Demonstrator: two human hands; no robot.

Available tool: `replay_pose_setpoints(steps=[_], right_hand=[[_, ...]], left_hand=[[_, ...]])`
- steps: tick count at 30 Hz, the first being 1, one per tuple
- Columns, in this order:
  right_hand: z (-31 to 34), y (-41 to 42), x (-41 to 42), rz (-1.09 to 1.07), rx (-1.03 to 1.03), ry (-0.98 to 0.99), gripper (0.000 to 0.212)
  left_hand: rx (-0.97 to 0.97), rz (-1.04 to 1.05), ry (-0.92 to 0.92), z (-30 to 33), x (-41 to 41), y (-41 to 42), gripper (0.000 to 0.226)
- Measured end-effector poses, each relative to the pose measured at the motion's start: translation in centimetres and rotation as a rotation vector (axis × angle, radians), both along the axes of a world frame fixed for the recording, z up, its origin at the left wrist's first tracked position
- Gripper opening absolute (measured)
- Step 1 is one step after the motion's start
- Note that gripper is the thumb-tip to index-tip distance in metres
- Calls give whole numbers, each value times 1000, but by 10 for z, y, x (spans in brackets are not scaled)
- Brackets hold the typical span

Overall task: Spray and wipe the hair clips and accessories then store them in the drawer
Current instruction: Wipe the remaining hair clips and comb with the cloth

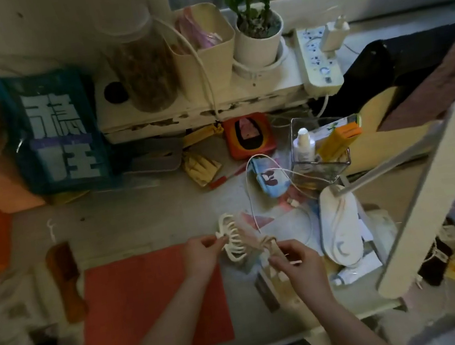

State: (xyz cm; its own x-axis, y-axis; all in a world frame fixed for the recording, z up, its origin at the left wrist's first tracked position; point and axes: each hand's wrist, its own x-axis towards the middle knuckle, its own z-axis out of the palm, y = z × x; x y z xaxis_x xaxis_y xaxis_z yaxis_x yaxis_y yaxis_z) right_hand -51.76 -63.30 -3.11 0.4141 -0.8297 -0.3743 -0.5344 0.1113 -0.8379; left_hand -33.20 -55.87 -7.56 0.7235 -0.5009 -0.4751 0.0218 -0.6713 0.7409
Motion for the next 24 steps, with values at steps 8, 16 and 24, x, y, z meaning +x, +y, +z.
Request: replay_pose_setpoints(steps=[8,16,24], right_hand=[[4,-18,-13,-6,69,-54,14],[7,-28,-13,57,122,-75,15],[33,-28,14,112,159,-229,17]], left_hand=[[116,164,25,-16,-1,-12,17],[-11,181,79,3,-12,-4,26],[-211,95,139,69,-25,12,26]])
